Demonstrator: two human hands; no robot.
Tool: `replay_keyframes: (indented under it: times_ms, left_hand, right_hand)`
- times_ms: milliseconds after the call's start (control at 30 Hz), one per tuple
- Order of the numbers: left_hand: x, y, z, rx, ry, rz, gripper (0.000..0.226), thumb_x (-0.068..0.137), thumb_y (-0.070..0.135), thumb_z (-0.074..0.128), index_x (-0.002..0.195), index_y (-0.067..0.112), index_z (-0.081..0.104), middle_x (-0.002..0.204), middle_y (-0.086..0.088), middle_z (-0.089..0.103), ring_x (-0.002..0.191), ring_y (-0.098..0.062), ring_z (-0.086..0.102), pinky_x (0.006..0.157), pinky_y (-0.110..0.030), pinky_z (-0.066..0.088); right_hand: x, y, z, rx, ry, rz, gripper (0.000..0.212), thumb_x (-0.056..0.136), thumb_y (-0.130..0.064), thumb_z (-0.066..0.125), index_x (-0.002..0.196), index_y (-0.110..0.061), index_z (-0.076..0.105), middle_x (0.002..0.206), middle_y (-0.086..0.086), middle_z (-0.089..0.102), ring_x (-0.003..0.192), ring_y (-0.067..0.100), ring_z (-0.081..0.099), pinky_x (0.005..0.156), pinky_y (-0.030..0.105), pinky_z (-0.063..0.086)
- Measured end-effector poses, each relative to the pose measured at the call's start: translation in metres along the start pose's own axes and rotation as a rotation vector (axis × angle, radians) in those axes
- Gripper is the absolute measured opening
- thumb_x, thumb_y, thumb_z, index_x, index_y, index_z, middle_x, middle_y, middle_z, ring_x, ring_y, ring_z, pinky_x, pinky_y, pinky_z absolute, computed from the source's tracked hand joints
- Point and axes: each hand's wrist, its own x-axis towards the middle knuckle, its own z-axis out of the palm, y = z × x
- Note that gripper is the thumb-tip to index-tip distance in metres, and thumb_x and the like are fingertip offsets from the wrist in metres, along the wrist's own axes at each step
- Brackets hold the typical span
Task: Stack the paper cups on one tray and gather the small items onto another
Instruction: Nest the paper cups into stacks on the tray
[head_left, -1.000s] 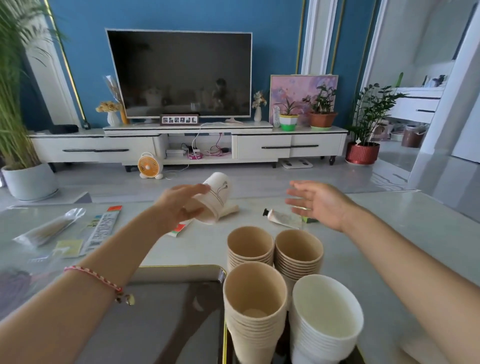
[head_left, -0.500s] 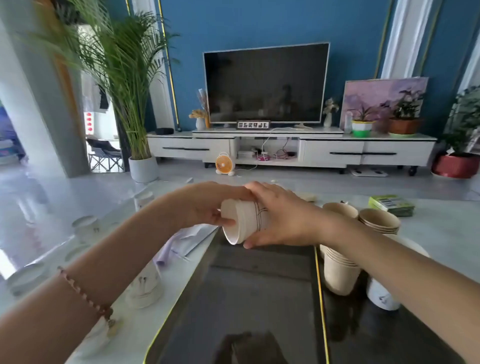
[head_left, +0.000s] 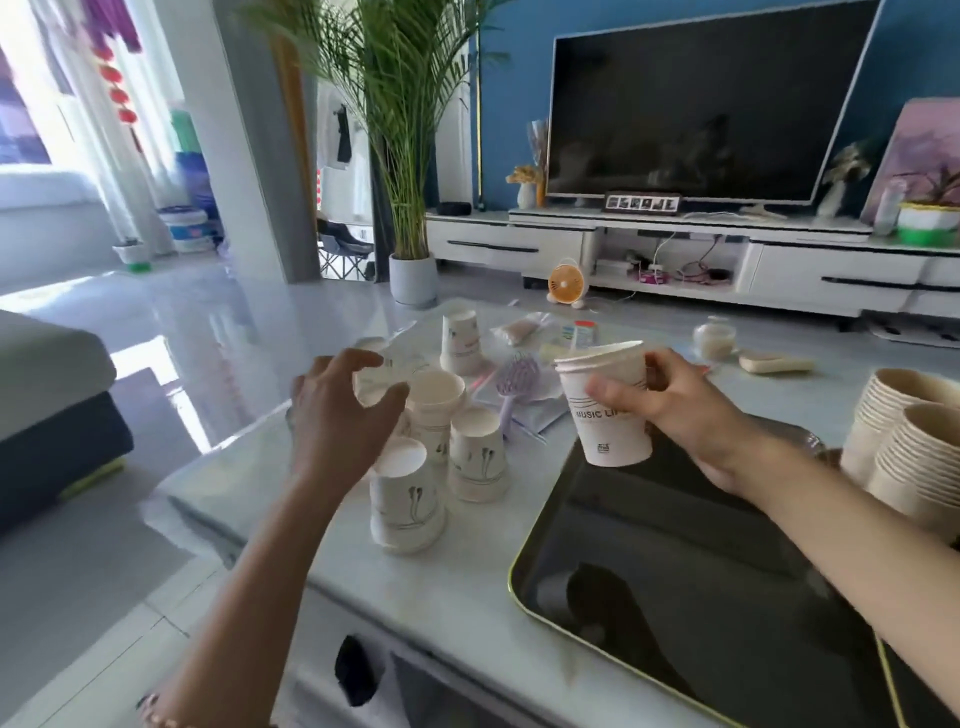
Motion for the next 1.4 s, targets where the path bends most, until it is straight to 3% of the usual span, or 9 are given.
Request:
replay_keyframes:
  times_ms: [200, 367, 600, 700, 867, 1000, 1100, 1233, 1400]
  left_hand:
    - [-0.013, -0.028, 0.008, 0.194, -0.395, -0.067, 0.079, 0.067, 0.055, 0.072, 0.134, 0.023, 0.043, 0.134, -0.005, 0.047, 0.128, -0.025, 0.038, 0.106, -0.040, 0.034]
    - [-0.020, -0.039, 0.021, 0.098, -0.502, -0.156, 0.078, 0.065, 0.044, 0.077, 0.131, 0.023, 0.042, 0.127, -0.002, 0.051, 0.108, -0.016, 0.047, 0.084, -0.027, 0.038]
    - [-0.014, -0.034, -0.009, -1.049, -0.481, -0.743, 0.018, 0.082, 0.025, 0.064, 0.095, 0.012, 0.062, 0.087, -0.011, 0.062, 0.079, -0.024, 0.062, 0.070, -0.040, 0.059]
    - [-0.020, -0.023, -0.003, -1.393, -0.545, -0.880, 0.037, 0.076, 0.022, 0.064, 0.109, 0.006, 0.058, 0.099, -0.019, 0.062, 0.081, -0.032, 0.065, 0.068, -0.047, 0.059]
    - [-0.036, 0.000, 0.018, -1.526, -0.533, -0.841, 0.036, 0.085, 0.025, 0.057, 0.115, 0.006, 0.055, 0.103, -0.022, 0.062, 0.085, -0.031, 0.066, 0.071, -0.043, 0.059]
    - [-0.044, 0.006, 0.026, -1.195, -0.622, -0.654, 0.039, 0.090, 0.049, 0.043, 0.099, 0.016, 0.062, 0.086, -0.011, 0.065, 0.079, -0.025, 0.063, 0.071, -0.037, 0.058]
    - [-0.037, -0.003, 0.037, -0.638, -0.329, -0.299, 0.045, 0.093, 0.055, 0.033, 0.092, 0.021, 0.063, 0.089, -0.001, 0.062, 0.092, -0.024, 0.059, 0.079, -0.036, 0.048]
    - [-0.031, -0.015, 0.062, 0.017, -0.224, 0.201, 0.047, 0.087, 0.041, 0.055, 0.130, 0.023, 0.048, 0.130, -0.004, 0.047, 0.124, -0.024, 0.040, 0.100, -0.031, 0.032]
    - [-0.028, -0.004, 0.096, 0.052, -0.354, 0.183, 0.089, 0.081, 0.038, 0.065, 0.148, 0.019, 0.010, 0.151, -0.006, 0.023, 0.138, -0.027, 0.024, 0.110, -0.035, 0.025]
  right_hand:
    - [-0.004, 0.007, 0.034, 0.066, -0.128, -0.008, 0.078, 0.057, -0.031, 0.074, 0.127, -0.026, 0.041, 0.115, -0.001, 0.058, 0.099, 0.007, 0.055, 0.080, 0.024, 0.047]
    - [-0.005, 0.011, 0.051, 0.080, -0.148, 0.003, 0.083, 0.054, -0.034, 0.074, 0.129, -0.016, 0.045, 0.118, 0.001, 0.058, 0.103, 0.008, 0.056, 0.078, 0.021, 0.046]
    - [-0.009, 0.013, 0.069, 0.421, 0.035, -0.086, 0.055, 0.075, -0.011, 0.072, 0.122, -0.028, 0.048, 0.113, 0.005, 0.055, 0.107, 0.020, 0.057, 0.091, 0.032, 0.049]
    - [-0.013, 0.009, 0.085, 0.385, -0.007, -0.170, 0.044, 0.072, -0.022, 0.073, 0.111, -0.033, 0.056, 0.106, 0.000, 0.062, 0.103, 0.016, 0.060, 0.092, 0.034, 0.051]
    - [-0.026, 0.008, 0.113, 0.253, -0.136, -0.240, 0.028, 0.083, -0.026, 0.062, 0.103, -0.044, 0.054, 0.100, -0.034, 0.060, 0.091, -0.020, 0.057, 0.075, -0.001, 0.042]
    - [-0.023, 0.007, 0.095, 0.241, -0.144, -0.217, 0.050, 0.073, -0.028, 0.071, 0.119, -0.032, 0.052, 0.114, -0.009, 0.063, 0.097, -0.004, 0.063, 0.081, 0.012, 0.051]
    - [-0.012, 0.008, 0.068, 0.246, 0.037, -0.169, 0.071, 0.060, -0.030, 0.081, 0.124, -0.024, 0.050, 0.114, -0.003, 0.059, 0.107, 0.016, 0.060, 0.099, 0.038, 0.049]
    - [-0.006, 0.015, 0.041, 0.138, 0.216, -0.135, 0.077, 0.072, -0.012, 0.077, 0.135, -0.020, 0.034, 0.121, -0.003, 0.049, 0.108, 0.011, 0.050, 0.102, 0.036, 0.043]
    - [-0.020, 0.029, 0.031, 0.114, 0.137, -0.083, 0.068, 0.074, -0.011, 0.074, 0.132, -0.018, 0.039, 0.112, -0.005, 0.054, 0.098, 0.004, 0.053, 0.087, 0.026, 0.048]
